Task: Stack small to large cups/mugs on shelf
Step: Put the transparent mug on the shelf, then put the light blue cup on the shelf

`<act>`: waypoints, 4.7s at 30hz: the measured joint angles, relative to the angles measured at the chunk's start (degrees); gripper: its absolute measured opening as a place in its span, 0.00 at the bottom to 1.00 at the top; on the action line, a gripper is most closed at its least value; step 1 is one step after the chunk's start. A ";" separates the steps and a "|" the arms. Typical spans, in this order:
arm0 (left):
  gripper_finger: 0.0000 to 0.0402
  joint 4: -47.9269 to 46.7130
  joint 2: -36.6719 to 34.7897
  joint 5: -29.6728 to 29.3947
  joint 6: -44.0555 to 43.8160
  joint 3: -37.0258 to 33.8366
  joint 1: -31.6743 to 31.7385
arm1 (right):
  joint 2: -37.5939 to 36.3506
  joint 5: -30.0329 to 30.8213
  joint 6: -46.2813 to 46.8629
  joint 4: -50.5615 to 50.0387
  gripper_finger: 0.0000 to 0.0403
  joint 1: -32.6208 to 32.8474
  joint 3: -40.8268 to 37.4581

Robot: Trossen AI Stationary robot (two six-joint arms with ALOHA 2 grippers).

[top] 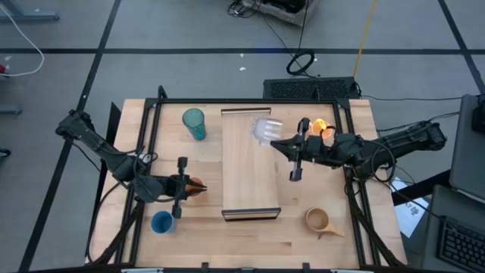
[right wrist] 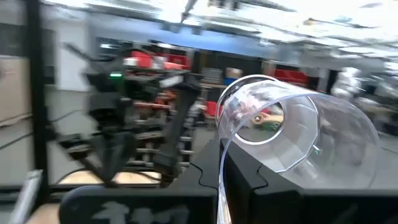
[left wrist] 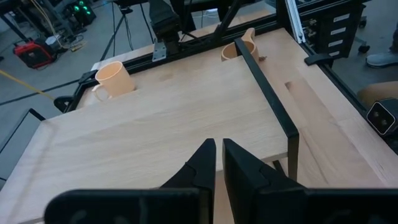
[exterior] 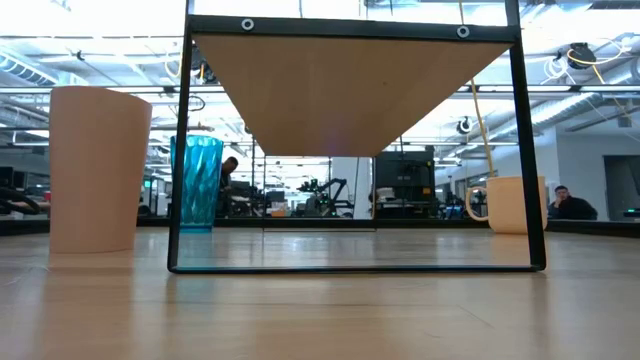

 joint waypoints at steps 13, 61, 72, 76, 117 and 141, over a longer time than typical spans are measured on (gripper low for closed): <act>0.08 -0.04 0.00 0.00 1.58 0.00 0.00 | 3.87 3.23 1.03 -11.04 0.00 -4.08 12.84; 0.08 -1.08 0.00 0.04 1.56 -0.02 0.00 | 39.13 -24.26 24.75 -93.72 0.00 -29.58 75.06; 0.08 -1.05 0.00 0.00 1.53 -0.02 0.04 | 44.73 -23.89 24.25 -100.52 0.00 -30.02 75.06; 0.08 -1.05 0.00 0.00 1.44 -0.02 0.06 | 46.47 -23.86 24.20 -102.67 0.00 -30.00 75.06; 0.08 -1.11 0.00 0.01 0.85 -0.02 0.11 | 49.40 -25.51 21.42 -102.25 0.02 -29.96 72.17; 0.08 -1.14 0.00 0.02 0.89 -0.02 0.11 | 48.94 -28.57 21.37 -97.46 0.25 -29.81 72.19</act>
